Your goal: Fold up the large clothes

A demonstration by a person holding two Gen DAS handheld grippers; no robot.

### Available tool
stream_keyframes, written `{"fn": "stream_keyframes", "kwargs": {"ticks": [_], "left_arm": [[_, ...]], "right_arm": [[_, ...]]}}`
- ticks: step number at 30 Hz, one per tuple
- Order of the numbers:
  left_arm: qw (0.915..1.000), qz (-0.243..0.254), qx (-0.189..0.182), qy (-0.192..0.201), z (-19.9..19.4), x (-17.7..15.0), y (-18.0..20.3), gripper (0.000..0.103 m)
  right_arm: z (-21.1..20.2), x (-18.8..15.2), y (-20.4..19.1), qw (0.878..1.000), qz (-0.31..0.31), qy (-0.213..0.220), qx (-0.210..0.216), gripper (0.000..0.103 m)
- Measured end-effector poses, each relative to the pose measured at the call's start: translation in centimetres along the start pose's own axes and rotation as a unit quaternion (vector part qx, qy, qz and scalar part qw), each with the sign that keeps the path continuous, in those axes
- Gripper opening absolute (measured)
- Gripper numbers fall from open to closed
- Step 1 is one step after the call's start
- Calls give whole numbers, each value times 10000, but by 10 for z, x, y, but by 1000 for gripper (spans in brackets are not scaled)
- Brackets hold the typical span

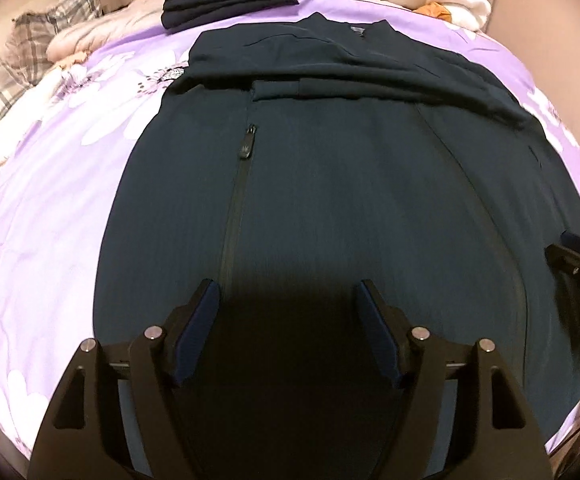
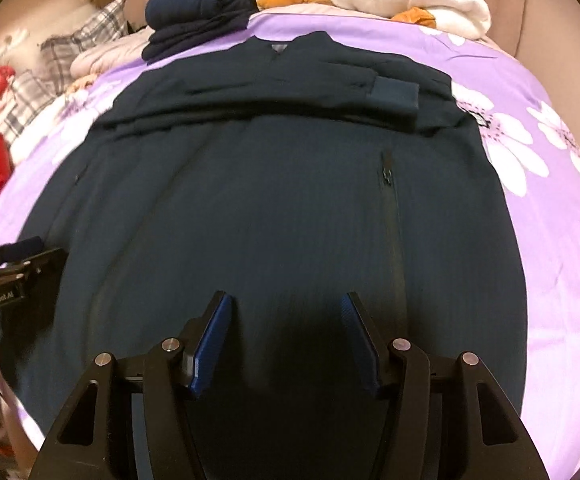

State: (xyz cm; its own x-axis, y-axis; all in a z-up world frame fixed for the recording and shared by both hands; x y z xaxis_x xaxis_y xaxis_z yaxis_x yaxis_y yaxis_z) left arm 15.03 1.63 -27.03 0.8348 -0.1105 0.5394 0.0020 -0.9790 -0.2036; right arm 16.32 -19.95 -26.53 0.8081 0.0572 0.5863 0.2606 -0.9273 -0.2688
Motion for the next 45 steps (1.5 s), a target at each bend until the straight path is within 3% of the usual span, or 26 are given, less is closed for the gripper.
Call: {"fn": "stream_keyframes", "kwargs": {"ticks": [6, 21, 32, 38, 40, 45], "left_arm": [[10000, 34, 14, 46, -12, -25, 2, 78], [9999, -6, -106, 15, -42, -60, -16, 77], [9962, -816, 313, 5, -48, -70, -80, 77], [9892, -1416, -141, -348, -35, -74, -101, 77], [9814, -1733, -614, -547, -29, -78, -106, 77], [9623, -2260, -1366, -649, -29, -82, -121, 78]], "right_arm": [[-11, -21, 11, 9999, 150, 72, 40, 56], [-44, -67, -4, 9994, 297, 18, 195, 57], [-91, -70, 33, 9882, 1141, 824, 613, 63], [-92, -75, 59, 9823, 1566, 859, 559, 69], [-93, -78, 61, 9797, 1673, 890, 650, 69], [-101, -83, 72, 9725, 1978, 1004, 711, 69]]}}
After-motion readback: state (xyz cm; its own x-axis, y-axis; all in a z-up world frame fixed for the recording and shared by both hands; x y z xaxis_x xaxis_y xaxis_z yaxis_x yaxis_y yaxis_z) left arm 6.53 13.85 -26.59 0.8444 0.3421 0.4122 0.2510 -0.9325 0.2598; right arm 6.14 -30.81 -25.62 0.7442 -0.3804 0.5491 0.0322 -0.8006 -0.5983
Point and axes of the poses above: each gripper's, at about its wrist camera, not at the fingertips, and z roughly the way its jaws point, y to its right, x to its top, the point moved 5 cm from there along z, roughly the way its jaws point, and after that the axes turned 15 degrees about x, right-handed, at the moved point
